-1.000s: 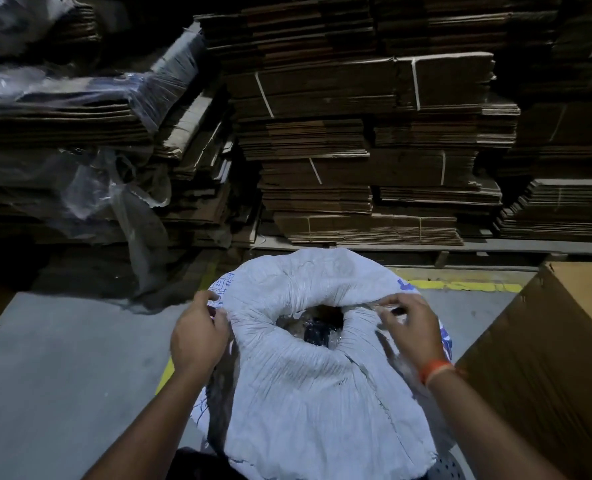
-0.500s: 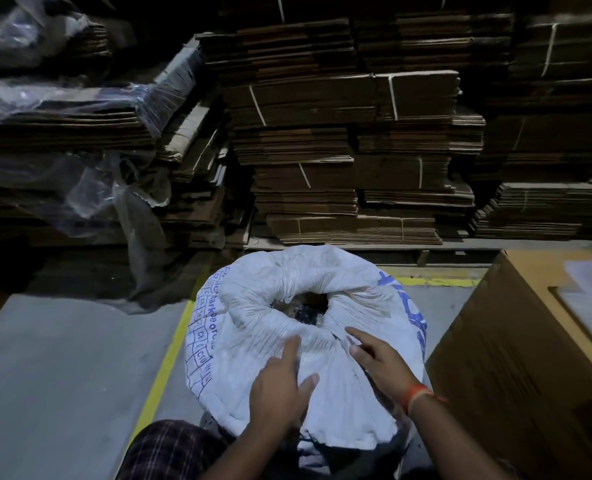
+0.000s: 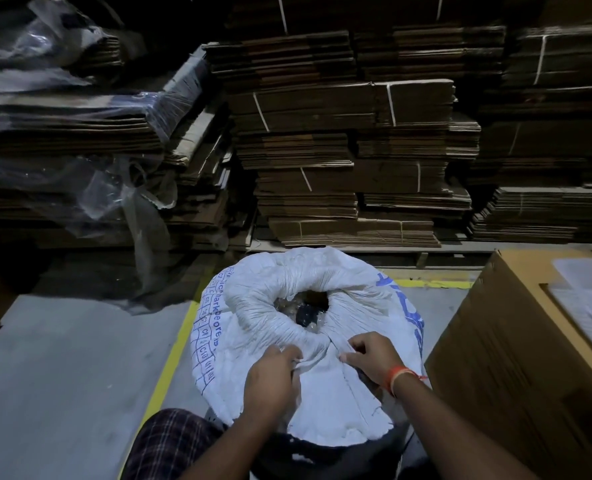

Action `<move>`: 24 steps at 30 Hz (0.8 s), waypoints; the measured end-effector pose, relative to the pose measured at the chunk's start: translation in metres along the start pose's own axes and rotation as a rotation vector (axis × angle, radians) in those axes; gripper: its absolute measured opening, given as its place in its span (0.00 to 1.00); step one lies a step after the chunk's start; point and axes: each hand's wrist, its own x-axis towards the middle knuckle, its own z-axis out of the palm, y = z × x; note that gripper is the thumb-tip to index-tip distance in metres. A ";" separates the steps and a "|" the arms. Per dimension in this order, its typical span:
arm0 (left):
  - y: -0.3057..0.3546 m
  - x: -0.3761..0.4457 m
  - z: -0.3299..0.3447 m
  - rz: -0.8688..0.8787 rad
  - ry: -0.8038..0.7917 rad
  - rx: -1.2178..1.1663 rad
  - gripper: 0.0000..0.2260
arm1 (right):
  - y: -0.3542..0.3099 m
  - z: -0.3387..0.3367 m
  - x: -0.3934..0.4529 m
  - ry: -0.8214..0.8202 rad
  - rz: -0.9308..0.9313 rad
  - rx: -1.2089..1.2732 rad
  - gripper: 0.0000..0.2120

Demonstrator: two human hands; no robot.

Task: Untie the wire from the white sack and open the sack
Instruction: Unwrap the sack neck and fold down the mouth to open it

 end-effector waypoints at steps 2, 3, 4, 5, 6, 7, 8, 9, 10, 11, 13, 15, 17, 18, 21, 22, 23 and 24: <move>-0.003 -0.003 -0.002 0.009 0.003 0.029 0.14 | 0.000 -0.006 -0.008 0.035 -0.028 -0.014 0.27; -0.005 -0.005 -0.004 0.007 0.003 0.042 0.13 | 0.002 -0.008 -0.012 0.051 -0.037 -0.017 0.27; -0.006 -0.007 -0.005 0.004 0.003 0.054 0.13 | 0.003 -0.011 -0.017 0.060 -0.040 -0.017 0.27; -0.006 -0.010 -0.006 0.004 0.006 0.066 0.12 | 0.004 -0.012 -0.021 0.068 -0.045 -0.025 0.27; -0.005 -0.013 -0.007 0.005 0.008 0.080 0.11 | 0.004 -0.013 -0.025 0.075 -0.052 -0.040 0.26; -0.004 -0.016 -0.008 0.003 0.007 0.090 0.11 | 0.004 -0.014 -0.029 0.079 -0.050 -0.054 0.25; -0.003 -0.019 -0.008 -0.002 0.001 0.094 0.11 | 0.004 -0.015 -0.033 0.082 -0.046 -0.064 0.25; -0.002 -0.023 -0.009 -0.010 -0.012 0.097 0.11 | 0.003 -0.015 -0.038 0.082 -0.039 -0.075 0.25; -0.002 -0.027 -0.008 -0.021 -0.031 0.102 0.11 | 0.001 -0.015 -0.044 0.077 -0.035 -0.088 0.25; -0.002 -0.032 -0.007 -0.035 -0.055 0.112 0.12 | 0.001 -0.013 -0.049 0.066 -0.037 -0.099 0.26; -0.003 -0.040 -0.004 -0.062 -0.103 0.123 0.13 | 0.000 -0.008 -0.060 0.044 -0.045 -0.123 0.26; -0.006 -0.045 0.000 -0.075 -0.133 0.125 0.13 | 0.002 -0.001 -0.069 0.032 -0.040 -0.150 0.25; -0.008 -0.048 0.002 -0.081 -0.153 0.122 0.13 | 0.005 0.005 -0.074 0.039 -0.017 -0.151 0.25; -0.009 -0.048 0.003 -0.083 -0.156 0.117 0.12 | 0.005 0.007 -0.076 0.048 0.000 -0.148 0.25; -0.013 -0.048 0.005 -0.091 -0.136 0.070 0.11 | 0.009 0.012 -0.076 0.073 0.053 -0.124 0.23; -0.014 -0.048 0.005 -0.091 -0.121 0.045 0.10 | 0.009 0.014 -0.076 0.083 0.061 -0.121 0.23; -0.015 -0.047 0.005 -0.093 -0.108 0.020 0.09 | 0.009 0.015 -0.075 0.095 0.065 -0.118 0.23; -0.017 -0.047 0.005 -0.091 -0.097 -0.006 0.07 | 0.009 0.015 -0.074 0.106 0.061 -0.112 0.23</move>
